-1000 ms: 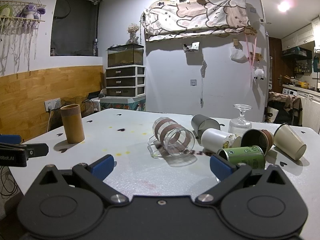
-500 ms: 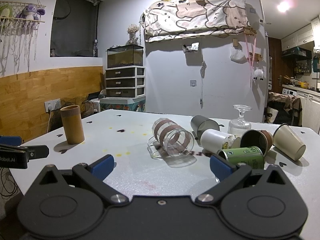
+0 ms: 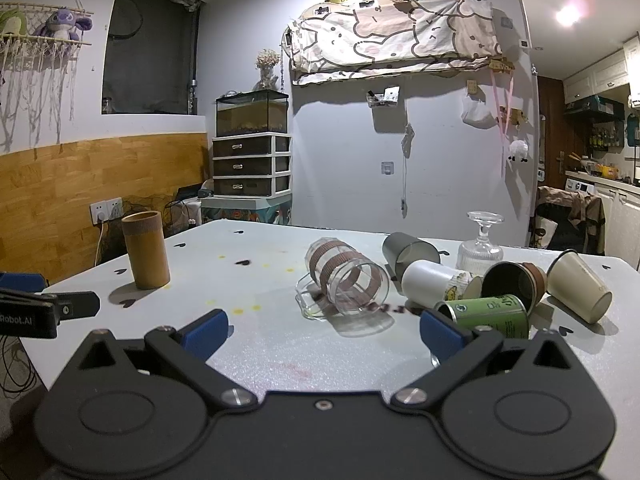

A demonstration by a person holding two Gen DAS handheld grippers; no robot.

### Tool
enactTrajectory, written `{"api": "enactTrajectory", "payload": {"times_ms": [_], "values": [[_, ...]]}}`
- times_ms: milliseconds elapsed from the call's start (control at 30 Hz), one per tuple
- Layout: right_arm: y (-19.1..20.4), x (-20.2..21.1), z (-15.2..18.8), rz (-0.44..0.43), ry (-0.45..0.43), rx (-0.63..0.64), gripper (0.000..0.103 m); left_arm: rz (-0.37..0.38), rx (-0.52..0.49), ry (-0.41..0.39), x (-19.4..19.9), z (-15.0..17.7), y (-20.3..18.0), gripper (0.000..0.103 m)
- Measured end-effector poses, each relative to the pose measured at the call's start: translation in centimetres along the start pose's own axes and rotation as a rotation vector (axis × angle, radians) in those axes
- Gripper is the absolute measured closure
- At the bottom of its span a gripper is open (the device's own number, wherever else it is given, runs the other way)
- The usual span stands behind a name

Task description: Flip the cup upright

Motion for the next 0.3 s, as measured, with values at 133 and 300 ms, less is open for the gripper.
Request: {"api": "enactTrajectory", "payload": {"times_ms": [133,300], "values": [[0.01,-0.01,0.00,0.000,0.001,-0.001,0.000,0.001,0.000,0.000,0.01,-0.02,-0.01,0.000],[0.02,-0.01,0.01,0.000,0.000,0.000,0.000,0.003,-0.001,0.004,-0.10,0.25,-0.08,0.000]]}}
Point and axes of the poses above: each gripper's, at about its wrist camera, not at the fingertips, and x roughly against the way its jaws point, y to its left, z to its underside, the point moved 10 cm from there along -x, roughly the way its jaws point, and after that the axes turned 1 degree about -z, right-handed, at the moved point
